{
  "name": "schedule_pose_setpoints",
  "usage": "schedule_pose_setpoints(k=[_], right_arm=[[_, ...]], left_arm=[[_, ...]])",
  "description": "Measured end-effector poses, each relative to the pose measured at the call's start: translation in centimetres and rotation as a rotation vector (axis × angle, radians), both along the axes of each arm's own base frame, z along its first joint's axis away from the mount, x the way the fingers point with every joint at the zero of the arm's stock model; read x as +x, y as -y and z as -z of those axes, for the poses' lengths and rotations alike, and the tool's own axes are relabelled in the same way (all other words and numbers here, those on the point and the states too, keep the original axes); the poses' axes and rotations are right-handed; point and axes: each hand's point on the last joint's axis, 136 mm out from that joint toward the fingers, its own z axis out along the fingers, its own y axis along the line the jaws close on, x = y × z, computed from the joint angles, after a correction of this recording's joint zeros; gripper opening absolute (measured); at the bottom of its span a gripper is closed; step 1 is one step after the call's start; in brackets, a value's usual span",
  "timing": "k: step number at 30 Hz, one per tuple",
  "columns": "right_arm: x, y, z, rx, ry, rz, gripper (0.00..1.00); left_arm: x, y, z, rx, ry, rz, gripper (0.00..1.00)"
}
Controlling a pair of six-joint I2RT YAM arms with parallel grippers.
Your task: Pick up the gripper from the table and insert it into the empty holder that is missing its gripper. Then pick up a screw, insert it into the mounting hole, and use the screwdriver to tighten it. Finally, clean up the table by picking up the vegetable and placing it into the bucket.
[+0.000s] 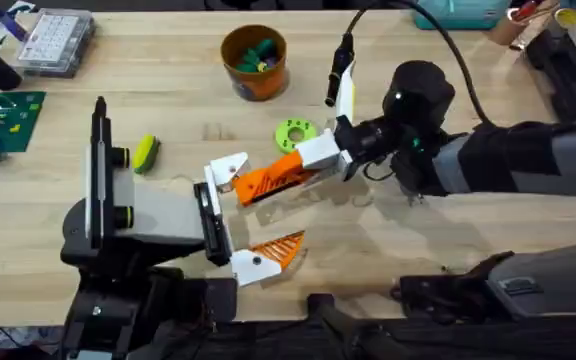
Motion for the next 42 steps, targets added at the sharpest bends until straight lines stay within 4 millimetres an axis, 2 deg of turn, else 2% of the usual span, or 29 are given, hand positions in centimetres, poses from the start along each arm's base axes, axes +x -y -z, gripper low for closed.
schedule_pose_setpoints(k=[42], right_arm=[[0.69,-0.48,-0.15,-0.013,-0.031,0.049,0.012]], left_arm=[[0.04,-0.02,0.0,0.0,0.0,-0.003,0.99]])
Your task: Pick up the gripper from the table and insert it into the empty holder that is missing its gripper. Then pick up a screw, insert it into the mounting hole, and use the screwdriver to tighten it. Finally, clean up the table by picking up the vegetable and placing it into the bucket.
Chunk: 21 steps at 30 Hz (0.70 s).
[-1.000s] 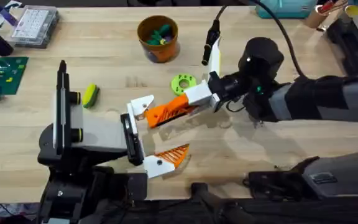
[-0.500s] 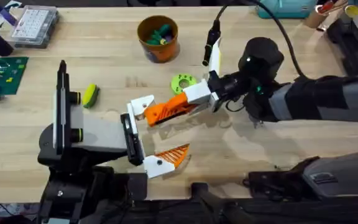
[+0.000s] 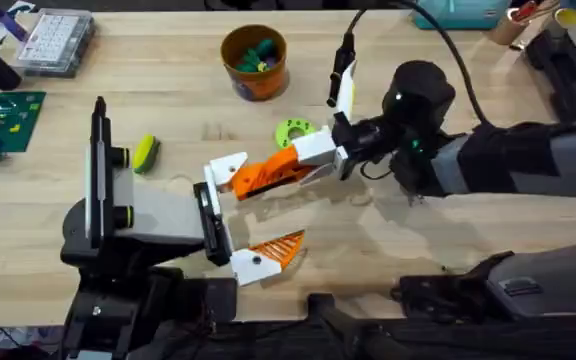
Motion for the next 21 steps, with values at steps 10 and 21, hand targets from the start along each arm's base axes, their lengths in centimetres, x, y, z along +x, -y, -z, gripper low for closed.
schedule_pose_setpoints(k=[10,21], right_arm=[[0.3,-0.31,0.07,-0.001,0.01,0.025,0.013],[0.4,-0.36,0.09,0.008,0.048,0.03,0.014]], left_arm=[[0.1,-0.03,0.0,0.001,0.001,-0.006,0.99],[0.15,-0.06,0.0,0.001,0.001,-0.009,0.99]])
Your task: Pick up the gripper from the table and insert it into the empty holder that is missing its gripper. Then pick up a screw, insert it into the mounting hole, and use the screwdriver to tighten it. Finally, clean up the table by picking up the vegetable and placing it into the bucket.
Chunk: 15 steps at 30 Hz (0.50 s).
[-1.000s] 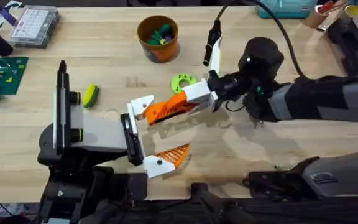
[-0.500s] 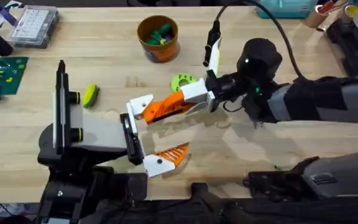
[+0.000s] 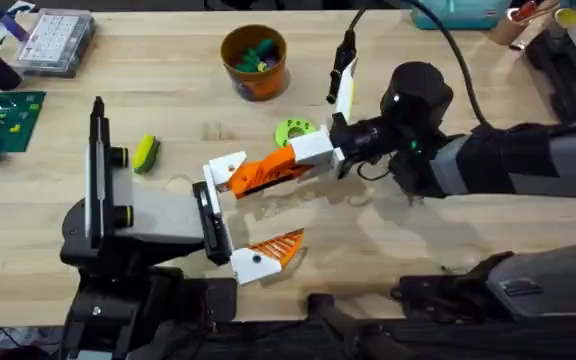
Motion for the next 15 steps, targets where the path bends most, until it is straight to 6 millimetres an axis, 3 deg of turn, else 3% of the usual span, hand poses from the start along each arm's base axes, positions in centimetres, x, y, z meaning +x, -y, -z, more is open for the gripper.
schedule_pose_setpoints(k=[15], right_arm=[[0.04,-0.03,0.01,0.003,0.013,0.003,0.012]], left_arm=[[0.03,-0.01,0.0,0.0,0.001,-0.002,0.99]])
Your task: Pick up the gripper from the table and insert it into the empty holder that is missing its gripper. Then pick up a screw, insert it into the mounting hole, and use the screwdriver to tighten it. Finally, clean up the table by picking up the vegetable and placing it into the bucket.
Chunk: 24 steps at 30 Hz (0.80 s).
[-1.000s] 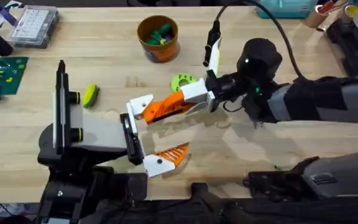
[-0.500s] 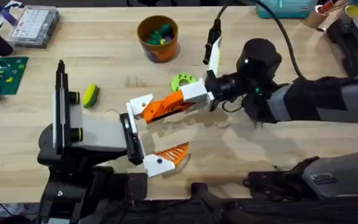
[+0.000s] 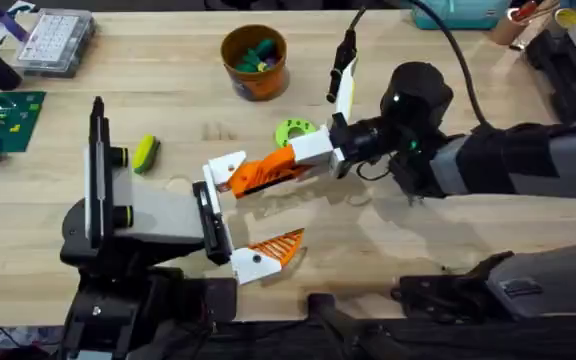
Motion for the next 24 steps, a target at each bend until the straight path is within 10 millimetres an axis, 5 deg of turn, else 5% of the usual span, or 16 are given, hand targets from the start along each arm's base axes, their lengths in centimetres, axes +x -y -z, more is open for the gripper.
schedule_pose_setpoints(k=[24], right_arm=[[0.14,0.35,0.08,0.038,0.018,0.111,0.013]], left_arm=[[-0.06,0.02,0.0,0.005,0.017,0.004,0.99]])
